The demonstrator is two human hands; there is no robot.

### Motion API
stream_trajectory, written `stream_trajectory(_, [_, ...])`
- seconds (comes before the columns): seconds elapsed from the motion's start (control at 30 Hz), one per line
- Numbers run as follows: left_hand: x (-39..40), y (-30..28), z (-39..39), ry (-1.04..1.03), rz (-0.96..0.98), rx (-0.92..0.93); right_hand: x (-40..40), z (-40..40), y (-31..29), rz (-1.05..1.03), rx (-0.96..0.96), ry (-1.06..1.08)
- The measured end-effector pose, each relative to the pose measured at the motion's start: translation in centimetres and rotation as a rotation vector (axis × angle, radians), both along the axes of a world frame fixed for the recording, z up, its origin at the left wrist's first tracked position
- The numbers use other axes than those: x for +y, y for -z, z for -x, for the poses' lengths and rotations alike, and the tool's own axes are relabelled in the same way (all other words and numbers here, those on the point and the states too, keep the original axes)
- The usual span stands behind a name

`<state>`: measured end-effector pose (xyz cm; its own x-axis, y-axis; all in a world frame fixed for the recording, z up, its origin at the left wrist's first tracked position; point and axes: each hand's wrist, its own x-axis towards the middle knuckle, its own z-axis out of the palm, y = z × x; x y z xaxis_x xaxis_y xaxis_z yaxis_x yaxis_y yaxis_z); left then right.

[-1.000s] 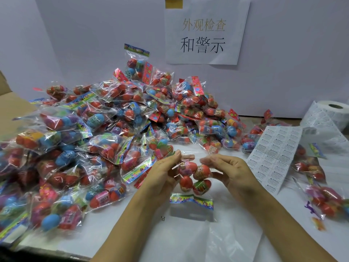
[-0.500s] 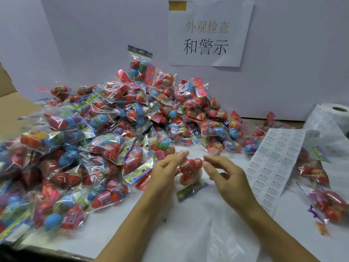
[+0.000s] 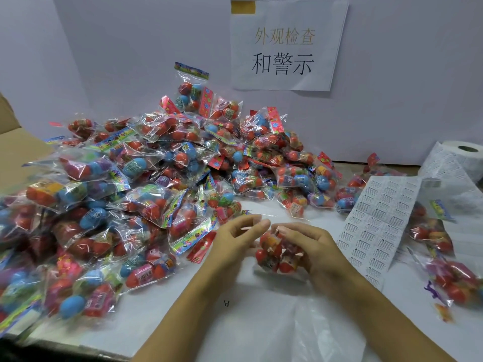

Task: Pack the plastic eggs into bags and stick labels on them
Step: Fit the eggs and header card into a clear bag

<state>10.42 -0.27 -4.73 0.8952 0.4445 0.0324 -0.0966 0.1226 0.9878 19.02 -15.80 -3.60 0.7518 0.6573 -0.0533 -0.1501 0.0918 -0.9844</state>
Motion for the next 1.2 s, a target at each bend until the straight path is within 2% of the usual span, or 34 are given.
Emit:
stream_trajectory(0.07, [-0.3,0.1,0.0,0.114,0.042,0.013,0.2,0.3,-0.1,0.000,0.013,-0.023])
stream_trajectory(0.2, [-0.5,-0.2,0.3,0.075,0.087,0.015,0.1,0.4,-0.2,0.071,-0.132,0.068])
stream_trajectory(0.37, [-0.6,-0.7,0.4,0.026,0.182,0.018,-0.1,0.1,-0.3,0.080,-0.067,0.089])
stream_trajectory(0.7, [-0.2,-1.2,0.1,0.028,0.309,0.062,0.0,0.0,-1.5,-0.026,0.076,-0.035])
stream_trajectory(0.77, [0.0,-1.1,0.0,0.009,0.287,0.077,0.1,-0.1,-1.5,-0.038,0.111,-0.052])
stream_trajectory(0.83, [0.2,-0.9,-0.1,-0.049,0.187,0.089,0.0,-0.1,-1.4,-0.038,0.113,-0.047])
stream_trajectory(0.93, [0.1,-0.8,0.2,-0.118,-0.081,0.065,-0.3,-0.5,-1.4,0.075,-0.049,0.014])
stream_trajectory(1.0, [-0.2,-1.0,0.4,-0.121,-0.175,0.016,-0.5,-0.6,-1.5,0.146,-0.140,0.059])
stream_trajectory(1.2, [-0.2,-1.3,0.7,-0.115,-0.193,-0.058,-0.8,-0.9,-1.6,0.035,-0.109,0.054])
